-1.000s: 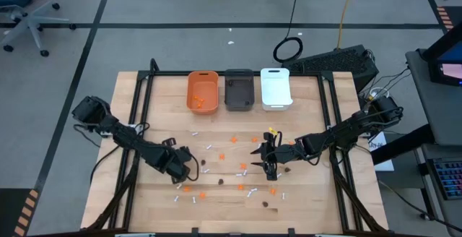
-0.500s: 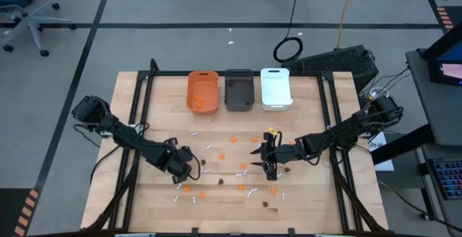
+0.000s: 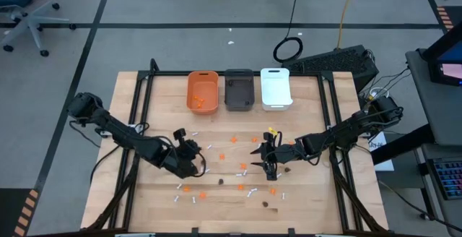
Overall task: Sort Halloween decoration
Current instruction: Put the orange spider toy into the orange bin
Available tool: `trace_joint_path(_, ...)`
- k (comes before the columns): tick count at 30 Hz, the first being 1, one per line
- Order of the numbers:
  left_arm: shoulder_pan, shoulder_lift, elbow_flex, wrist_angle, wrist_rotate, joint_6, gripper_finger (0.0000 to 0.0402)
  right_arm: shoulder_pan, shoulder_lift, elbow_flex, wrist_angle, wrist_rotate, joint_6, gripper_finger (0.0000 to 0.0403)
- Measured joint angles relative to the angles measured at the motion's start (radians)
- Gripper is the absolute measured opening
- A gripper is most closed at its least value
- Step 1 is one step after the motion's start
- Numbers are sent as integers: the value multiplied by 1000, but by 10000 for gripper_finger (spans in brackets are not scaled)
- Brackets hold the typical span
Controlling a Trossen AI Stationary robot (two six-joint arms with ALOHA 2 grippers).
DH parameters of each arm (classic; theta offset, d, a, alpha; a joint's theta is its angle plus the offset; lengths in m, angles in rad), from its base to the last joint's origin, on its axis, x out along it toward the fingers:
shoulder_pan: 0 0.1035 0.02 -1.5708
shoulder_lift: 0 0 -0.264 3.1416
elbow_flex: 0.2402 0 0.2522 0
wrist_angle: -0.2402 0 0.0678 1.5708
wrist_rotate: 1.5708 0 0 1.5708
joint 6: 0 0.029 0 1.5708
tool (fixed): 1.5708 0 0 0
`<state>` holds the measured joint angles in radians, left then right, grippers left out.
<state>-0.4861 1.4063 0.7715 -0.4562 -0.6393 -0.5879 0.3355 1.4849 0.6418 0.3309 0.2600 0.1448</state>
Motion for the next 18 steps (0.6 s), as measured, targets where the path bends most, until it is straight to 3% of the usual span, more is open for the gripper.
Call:
trace_joint_path(7, 1, 0, -1, 175, -192, 201, 0, 0, 0, 0, 0, 0, -7, 169)
trace_joint_path(18, 3, 0, 0, 613, -290, 536, 0, 0, 0, 0, -1, 0, -11, 169)
